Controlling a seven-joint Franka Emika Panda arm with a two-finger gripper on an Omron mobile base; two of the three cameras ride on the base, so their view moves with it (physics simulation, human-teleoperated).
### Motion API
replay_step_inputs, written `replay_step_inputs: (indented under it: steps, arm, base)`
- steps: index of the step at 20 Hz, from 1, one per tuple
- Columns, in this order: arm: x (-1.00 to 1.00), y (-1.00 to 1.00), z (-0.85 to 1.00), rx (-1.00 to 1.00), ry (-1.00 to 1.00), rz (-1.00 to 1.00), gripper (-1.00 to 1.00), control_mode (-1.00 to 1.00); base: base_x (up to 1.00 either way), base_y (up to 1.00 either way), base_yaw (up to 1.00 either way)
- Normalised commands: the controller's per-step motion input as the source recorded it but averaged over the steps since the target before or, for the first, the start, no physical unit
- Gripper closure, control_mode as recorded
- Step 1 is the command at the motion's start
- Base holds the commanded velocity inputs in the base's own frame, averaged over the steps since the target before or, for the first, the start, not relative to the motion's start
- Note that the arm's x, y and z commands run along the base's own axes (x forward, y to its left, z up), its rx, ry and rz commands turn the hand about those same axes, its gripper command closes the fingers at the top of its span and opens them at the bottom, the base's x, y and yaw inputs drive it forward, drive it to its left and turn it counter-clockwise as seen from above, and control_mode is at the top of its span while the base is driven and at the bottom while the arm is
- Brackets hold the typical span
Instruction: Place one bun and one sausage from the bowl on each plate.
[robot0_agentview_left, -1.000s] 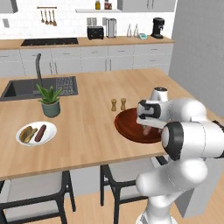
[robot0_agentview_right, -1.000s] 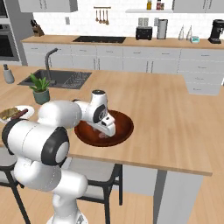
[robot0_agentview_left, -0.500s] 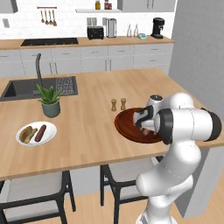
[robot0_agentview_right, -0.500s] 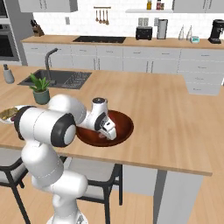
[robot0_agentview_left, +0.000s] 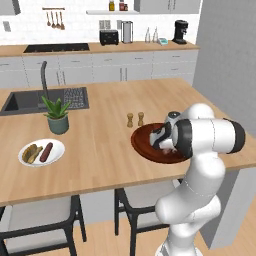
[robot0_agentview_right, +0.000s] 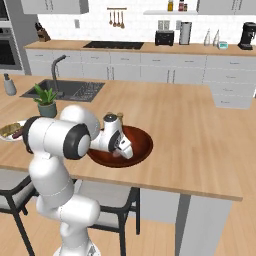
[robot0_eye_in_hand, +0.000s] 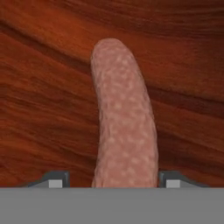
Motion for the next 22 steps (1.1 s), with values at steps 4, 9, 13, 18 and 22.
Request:
replay_step_inputs:
  steps: [4, 9, 13, 18, 22]
  arm:
    - [0.00, 0.00, 0.00, 0.00, 0.00, 0.00, 1.00, -1.00]
    - [-0.61, 0.04, 0.70, 0.02, -0.14, 0.00, 1.00, -1.00]
    - [-0.67, 0.26, 1.00, 0.12, -0.04, 0.00, 1.00, -1.00]
    - [-0.17, 0.48, 1.00, 0.04, 0.12, 0.09, 1.00, -1.00]
    - [0.03, 0.39, 1.00, 0.05, 0.11, 0.11, 1.00, -1.00]
  base:
    - [0.00, 0.00, 0.00]
    - [0.00, 0.00, 0.00]
    - [0.00, 0.00, 0.00]
    - [0.00, 0.00, 0.00]
    - [0.00, 0.00, 0.00]
